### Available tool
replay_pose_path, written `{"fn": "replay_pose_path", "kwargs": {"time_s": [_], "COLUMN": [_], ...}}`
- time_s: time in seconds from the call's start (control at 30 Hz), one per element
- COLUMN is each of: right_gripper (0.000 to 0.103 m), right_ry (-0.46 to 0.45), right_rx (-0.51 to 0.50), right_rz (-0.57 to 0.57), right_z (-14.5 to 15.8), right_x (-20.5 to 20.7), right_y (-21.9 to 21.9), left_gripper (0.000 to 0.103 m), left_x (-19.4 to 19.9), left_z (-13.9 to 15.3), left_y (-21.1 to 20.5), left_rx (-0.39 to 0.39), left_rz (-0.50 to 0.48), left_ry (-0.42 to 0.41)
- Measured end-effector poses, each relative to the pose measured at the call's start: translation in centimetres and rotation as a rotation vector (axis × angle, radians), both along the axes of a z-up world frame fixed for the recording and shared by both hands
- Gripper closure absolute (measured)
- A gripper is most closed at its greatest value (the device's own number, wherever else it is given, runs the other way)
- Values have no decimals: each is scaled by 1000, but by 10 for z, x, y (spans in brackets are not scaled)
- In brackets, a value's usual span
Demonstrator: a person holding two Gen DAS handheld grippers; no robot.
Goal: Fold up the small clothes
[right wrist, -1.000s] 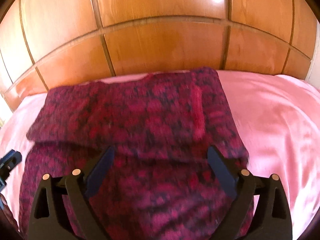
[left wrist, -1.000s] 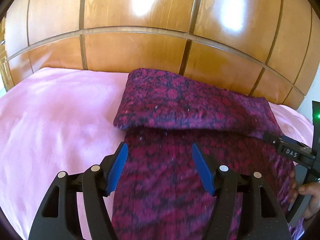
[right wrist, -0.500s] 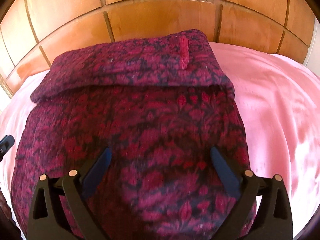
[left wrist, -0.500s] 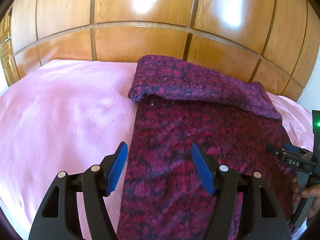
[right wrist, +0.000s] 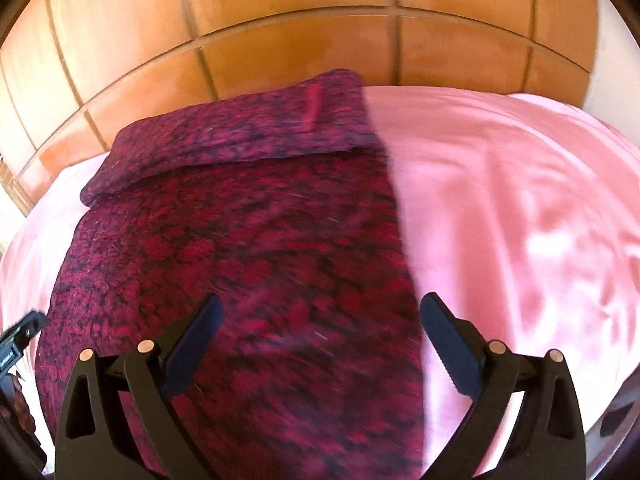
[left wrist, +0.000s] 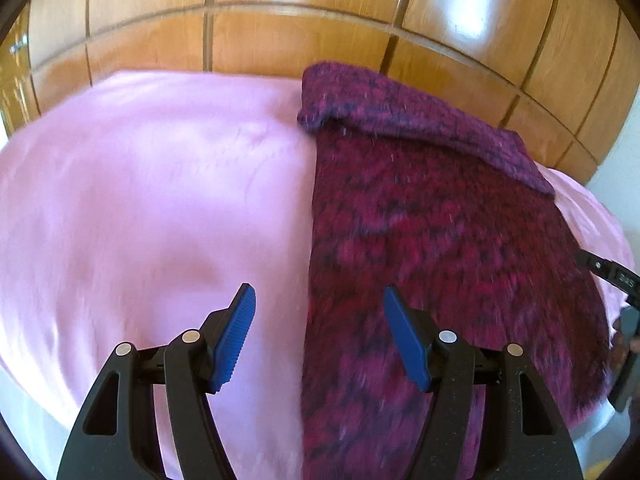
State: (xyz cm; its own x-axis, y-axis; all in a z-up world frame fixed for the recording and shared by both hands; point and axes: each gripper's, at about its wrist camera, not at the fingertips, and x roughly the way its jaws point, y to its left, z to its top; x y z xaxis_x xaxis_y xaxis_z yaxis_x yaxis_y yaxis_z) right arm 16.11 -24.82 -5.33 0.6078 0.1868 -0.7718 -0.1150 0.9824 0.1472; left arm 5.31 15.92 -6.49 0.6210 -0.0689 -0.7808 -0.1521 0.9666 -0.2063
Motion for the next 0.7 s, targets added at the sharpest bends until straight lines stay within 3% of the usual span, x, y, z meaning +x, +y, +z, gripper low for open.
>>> {"fn": "replay_pose_path", "kwargs": {"time_s": [0.1,0.23,0.27,0.47,0.53,0.6,0.7], "right_gripper": [8,30,38,62,72,80,83], "right_ry": [27,91,107,180,205,227,196], "right_rx": [16,83,98,148,144,158,240], "right_rz": [-9,9,17,88,108,128,165], "right_z": [-3,-11,-13,-21,-23,-21,0], "right_x": [-13,-31,-37,-80,-89,-93,-93], "right_y": [-21,-35,-37,-33,-31,-29,-26], "left_gripper": [38,43,48,82,88,90,92], "left_x": [-21,-43,-48,-59,-60,-61,-55], "left_z": [-7,-9,-10,-12,-7,0,16], "left_y": [6,3,0,-12,-10,-2,14], "left_rx": [-71,-119,-123,-120,-137,-203,-341], "left_rz": [-45,-121,-146,-253,-268,-262,-244], "left_ry": [35,59,72,112,97,77,24]}}
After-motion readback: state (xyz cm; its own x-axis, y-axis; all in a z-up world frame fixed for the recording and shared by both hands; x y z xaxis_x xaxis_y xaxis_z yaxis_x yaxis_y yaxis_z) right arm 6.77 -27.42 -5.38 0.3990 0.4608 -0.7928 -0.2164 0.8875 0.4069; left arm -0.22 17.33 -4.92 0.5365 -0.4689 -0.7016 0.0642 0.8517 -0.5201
